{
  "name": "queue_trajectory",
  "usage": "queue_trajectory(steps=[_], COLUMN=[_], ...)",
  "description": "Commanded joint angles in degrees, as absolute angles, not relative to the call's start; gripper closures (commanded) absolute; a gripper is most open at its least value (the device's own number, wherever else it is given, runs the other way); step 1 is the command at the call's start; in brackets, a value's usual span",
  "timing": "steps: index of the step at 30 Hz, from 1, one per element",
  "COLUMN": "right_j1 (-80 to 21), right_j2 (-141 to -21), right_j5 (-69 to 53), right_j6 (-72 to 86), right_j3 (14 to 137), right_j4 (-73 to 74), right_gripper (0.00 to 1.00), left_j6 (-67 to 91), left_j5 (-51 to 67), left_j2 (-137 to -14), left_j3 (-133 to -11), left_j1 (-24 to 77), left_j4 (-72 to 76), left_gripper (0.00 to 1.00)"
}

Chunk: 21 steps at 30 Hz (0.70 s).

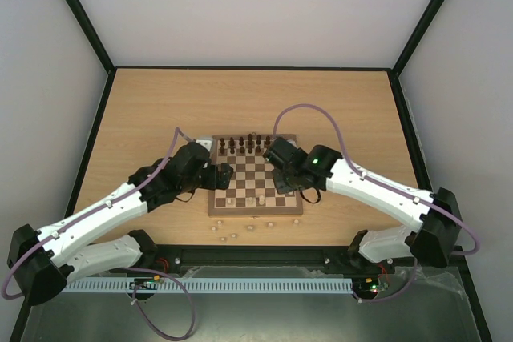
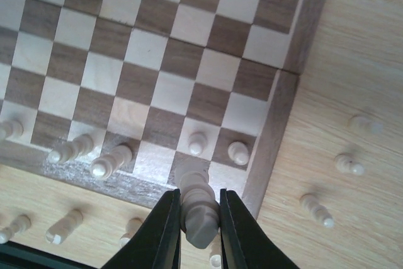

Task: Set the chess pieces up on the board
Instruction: Place the chess piece on the chessboard.

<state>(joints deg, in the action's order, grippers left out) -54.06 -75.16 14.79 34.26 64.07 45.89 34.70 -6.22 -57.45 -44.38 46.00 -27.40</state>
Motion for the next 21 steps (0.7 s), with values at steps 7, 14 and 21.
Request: queue_trajectory(steps=[7,14,21], right_j1=[-60.24,-60.22,-59.56], right_j2=[-78.55,-76.33,-72.83], right_j5=[18.36,21.64,23.82], right_j6=[39.10,40.11,39.54], right_j3=[62.02,63.14,63.13], right_j4=[45.80,47.27,49.26], right_gripper=[0.88,0.85,0.84], left_j6=[35.83,36.33,39.51], left_j5=[-6.00,-6.63,-9.83], left_j2=[-56.99,-61.62,-67.47], left_j3=[-43.35,-44.84,-48.19], left_j1=[46.64,50.81,57.94], left_j4=[-28.58,-29.23,-32.11], left_gripper=[0.01,0.01,0.01])
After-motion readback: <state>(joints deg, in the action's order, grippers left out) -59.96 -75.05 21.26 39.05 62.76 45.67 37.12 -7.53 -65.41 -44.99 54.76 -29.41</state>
